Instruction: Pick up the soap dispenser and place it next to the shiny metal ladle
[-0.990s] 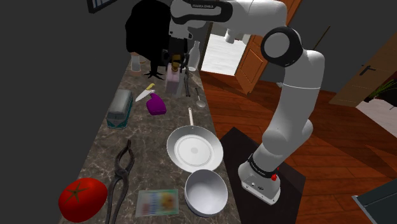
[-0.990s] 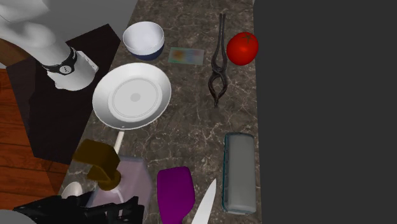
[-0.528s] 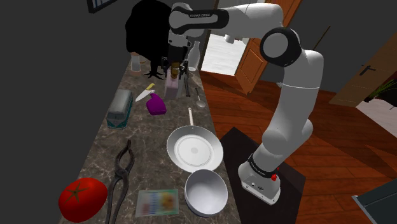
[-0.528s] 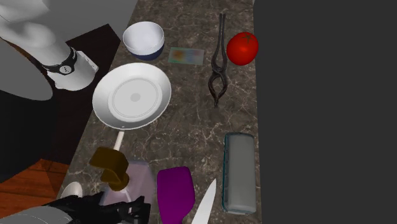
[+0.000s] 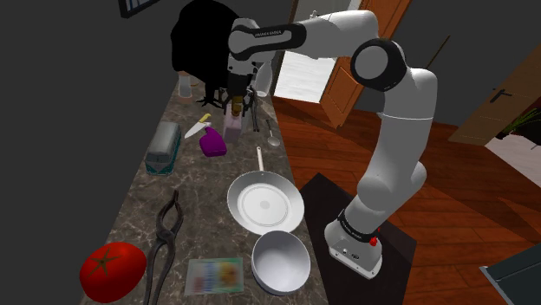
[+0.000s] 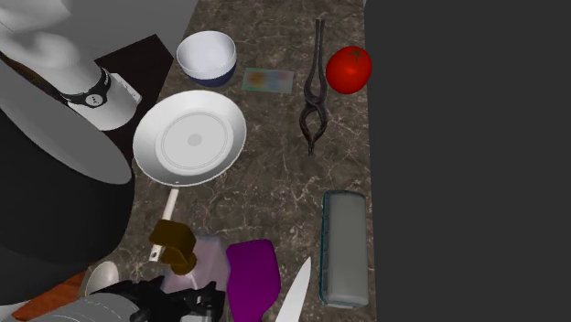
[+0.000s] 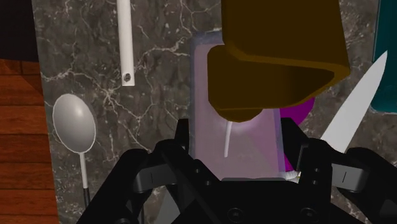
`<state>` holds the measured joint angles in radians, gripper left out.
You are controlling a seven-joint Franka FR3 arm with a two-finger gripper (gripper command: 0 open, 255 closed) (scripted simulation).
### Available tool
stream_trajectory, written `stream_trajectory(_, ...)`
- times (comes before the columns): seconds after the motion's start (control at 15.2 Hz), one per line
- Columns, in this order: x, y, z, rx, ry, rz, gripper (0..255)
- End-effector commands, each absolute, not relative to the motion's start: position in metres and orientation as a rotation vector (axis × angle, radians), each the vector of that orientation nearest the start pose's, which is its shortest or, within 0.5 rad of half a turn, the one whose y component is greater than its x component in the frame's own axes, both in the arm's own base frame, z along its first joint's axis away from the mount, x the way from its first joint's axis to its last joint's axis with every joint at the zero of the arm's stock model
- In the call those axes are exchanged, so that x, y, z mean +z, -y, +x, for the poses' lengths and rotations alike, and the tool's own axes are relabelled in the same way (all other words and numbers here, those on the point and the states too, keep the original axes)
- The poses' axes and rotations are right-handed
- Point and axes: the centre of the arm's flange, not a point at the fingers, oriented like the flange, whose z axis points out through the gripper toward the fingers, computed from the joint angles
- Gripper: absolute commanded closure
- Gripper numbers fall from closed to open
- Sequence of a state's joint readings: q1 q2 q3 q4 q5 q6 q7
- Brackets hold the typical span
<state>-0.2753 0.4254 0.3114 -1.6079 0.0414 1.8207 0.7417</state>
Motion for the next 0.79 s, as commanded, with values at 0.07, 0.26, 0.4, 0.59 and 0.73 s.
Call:
stream_trajectory(0.07,0.363,-0.004,0.649,0.368,-1.089,-2.835,255)
stream_trajectory(0.26,0.347,-0.004,0.649,0.368,-1.089,-2.835,255)
stream_trajectory(0.4,0.336,-0.004,0.649,0.368,-1.089,-2.835,255)
stream_trajectory(0.59,0.327,-0.004,0.649,0.368,-1.089,-2.835,255)
stream_trajectory(0.73,0.327,-0.004,0.649,0.368,-1.089,-2.835,255)
